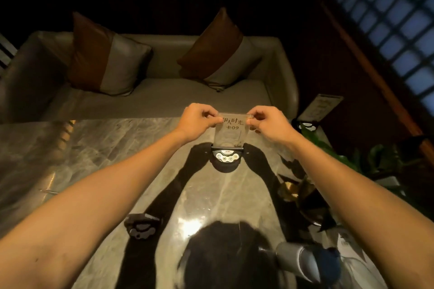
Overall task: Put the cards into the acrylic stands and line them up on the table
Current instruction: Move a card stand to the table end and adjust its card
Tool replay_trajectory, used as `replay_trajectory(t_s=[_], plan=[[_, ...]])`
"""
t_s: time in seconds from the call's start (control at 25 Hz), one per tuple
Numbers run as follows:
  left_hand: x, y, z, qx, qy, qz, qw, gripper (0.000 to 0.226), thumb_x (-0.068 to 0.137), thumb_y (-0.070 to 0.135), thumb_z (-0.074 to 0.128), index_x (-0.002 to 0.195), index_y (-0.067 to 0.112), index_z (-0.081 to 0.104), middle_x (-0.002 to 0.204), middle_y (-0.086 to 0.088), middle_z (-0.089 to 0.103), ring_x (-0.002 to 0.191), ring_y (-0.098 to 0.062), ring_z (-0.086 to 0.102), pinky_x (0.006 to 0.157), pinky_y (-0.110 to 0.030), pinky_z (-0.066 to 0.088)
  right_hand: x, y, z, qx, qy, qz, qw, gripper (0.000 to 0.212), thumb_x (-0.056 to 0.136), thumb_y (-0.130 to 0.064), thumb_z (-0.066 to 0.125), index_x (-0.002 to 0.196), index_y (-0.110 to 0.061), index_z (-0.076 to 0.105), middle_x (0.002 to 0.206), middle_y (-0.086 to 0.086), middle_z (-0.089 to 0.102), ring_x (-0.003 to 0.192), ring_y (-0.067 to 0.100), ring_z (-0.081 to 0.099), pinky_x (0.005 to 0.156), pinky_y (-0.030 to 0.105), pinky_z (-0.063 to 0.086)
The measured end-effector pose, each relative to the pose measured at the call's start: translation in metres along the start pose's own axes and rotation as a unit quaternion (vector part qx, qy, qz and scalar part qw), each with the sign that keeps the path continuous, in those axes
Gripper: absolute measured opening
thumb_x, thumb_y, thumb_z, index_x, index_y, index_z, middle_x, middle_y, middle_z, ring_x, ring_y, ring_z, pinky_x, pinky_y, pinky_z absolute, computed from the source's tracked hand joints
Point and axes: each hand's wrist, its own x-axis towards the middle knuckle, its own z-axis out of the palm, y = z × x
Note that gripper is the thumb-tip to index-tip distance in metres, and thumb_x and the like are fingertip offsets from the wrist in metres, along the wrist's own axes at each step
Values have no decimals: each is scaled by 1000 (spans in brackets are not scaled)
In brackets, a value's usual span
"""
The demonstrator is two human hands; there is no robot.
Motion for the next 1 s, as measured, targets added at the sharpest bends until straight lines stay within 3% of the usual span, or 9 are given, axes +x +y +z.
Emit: replay_trajectory(t_s=[0.12,0.36,0.56,0.72,0.84,1.0], plan=[[31,23,35,-9,-8,16,1000,9,86,20,78,82,27,77,83,7,76,83,-11,73,76,-29,61,12,25,-41,6,12,15,1000,8,97,-21,64,96,-23,71,99,-7,75,100,14,69,82,35,62],[99,50,106,-9,4,31,999,11,85,24,79,95,18,81,88,5,78,86,-8,72,78,-27,59,50,77,-111,-85,13,-6,996,10,99,-23,61,104,-19,70,106,-1,71,103,18,66,88,36,59],[145,53,150,1,5,17,1000,16,83,28,81,95,17,81,87,2,77,86,-14,72,81,-34,59,84,115,-148,-174,-9,-30,984,18,100,-23,59,115,-19,69,112,1,71,105,19,66,86,37,57],[174,50,179,-19,13,2,1000,16,82,27,82,93,16,81,85,1,77,84,-18,73,80,-38,60,108,143,-162,-191,-21,-29,981,20,100,-23,58,117,-19,68,115,-1,70,108,16,62,83,30,51],[190,45,195,-10,7,-1,1000,15,81,27,82,92,16,81,83,2,77,82,-15,72,75,-32,58,124,161,-167,-201,-21,-28,979,20,100,-23,58,116,-18,69,112,1,70,103,18,64,85,35,55],[202,41,210,19,11,5,1000,15,82,25,82,94,15,81,82,5,74,74,-3,63,64,-12,46,138,184,-166,-232,-29,-44,971,19,98,-23,61,114,-18,70,107,2,73,102,19,66,98,48,53]])
